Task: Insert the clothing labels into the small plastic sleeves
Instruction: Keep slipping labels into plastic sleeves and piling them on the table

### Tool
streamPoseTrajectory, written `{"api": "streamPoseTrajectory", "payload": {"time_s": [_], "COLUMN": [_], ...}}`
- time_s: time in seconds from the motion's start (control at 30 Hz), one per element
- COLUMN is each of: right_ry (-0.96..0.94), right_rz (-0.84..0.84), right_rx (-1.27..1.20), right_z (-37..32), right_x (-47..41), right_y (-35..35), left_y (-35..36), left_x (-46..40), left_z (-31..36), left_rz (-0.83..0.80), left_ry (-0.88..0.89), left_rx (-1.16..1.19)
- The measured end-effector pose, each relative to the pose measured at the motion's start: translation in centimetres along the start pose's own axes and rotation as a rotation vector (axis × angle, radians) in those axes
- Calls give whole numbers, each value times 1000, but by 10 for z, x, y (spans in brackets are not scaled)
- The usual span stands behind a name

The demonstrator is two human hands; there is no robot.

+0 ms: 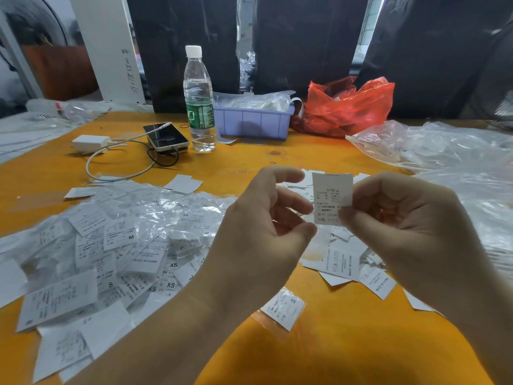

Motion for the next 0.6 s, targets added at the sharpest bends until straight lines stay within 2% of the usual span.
{"api": "streamPoseTrajectory", "payload": {"time_s": [0.6], "right_ry": [8], "right_rz": [-30], "right_rx": [-4], "right_z": [-1], "right_x": [0], "right_y": [0], "left_y": [-4], "left_x": [-4], "left_z": [-4], "left_rz": [13], "left_ry": [-93], "left_rx": [80]}}
Point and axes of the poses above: each hand's wrist, its own x-axis away from the middle knuckle, its own y-axis out of the palm, z = x × y, the point moved 3 cm from there along -x, towards the middle knuckle, and after that the axes turned 10 degrees about z, right-handed, at the moved point
